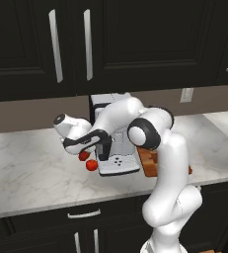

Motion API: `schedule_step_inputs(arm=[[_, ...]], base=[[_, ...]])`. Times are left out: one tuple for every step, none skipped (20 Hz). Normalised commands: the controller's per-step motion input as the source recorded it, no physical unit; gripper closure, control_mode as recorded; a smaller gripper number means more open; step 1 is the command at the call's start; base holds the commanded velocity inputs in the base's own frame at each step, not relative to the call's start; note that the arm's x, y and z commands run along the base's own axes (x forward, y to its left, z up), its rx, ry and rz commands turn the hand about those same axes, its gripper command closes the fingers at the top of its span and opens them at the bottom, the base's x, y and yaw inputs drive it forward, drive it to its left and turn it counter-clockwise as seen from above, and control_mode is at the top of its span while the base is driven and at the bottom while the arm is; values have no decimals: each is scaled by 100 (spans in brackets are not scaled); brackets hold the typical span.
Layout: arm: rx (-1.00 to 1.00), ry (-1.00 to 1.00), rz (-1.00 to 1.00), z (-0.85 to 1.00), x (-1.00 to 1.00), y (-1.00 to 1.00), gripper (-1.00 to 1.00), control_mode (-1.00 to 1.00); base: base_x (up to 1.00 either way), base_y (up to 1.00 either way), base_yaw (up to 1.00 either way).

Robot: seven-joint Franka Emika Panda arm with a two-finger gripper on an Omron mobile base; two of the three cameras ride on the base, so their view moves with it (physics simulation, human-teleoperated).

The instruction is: Place the avocado, onion, tomato, and bell pepper on the cutting board.

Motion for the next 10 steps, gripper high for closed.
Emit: schedule_step_inputs(arm=[[0,0,0,-6,17,0,-100,-100],[0,0,0,-13,11,0,-100,-100],[0,0,0,-16,4,0,-100,-100],[0,0,0,-18,0,0,-100,-100],[0,0,0,-21,0,0,-100,-100],[0,0,0,-25,0,0,-100,-100],[0,0,0,-29,0,0,-100,-100],[0,0,0,-33,0,0,-100,-100],[0,0,0,-41,0,0,-100,-100],[0,0,0,-44,0,0,-100,-100]], base=[[0,0,0],[0,0,0],[0,0,0],[0,0,0],[0,0,0],[0,0,0],[0,0,0],[0,0,0],[0,0,0],[0,0,0]])
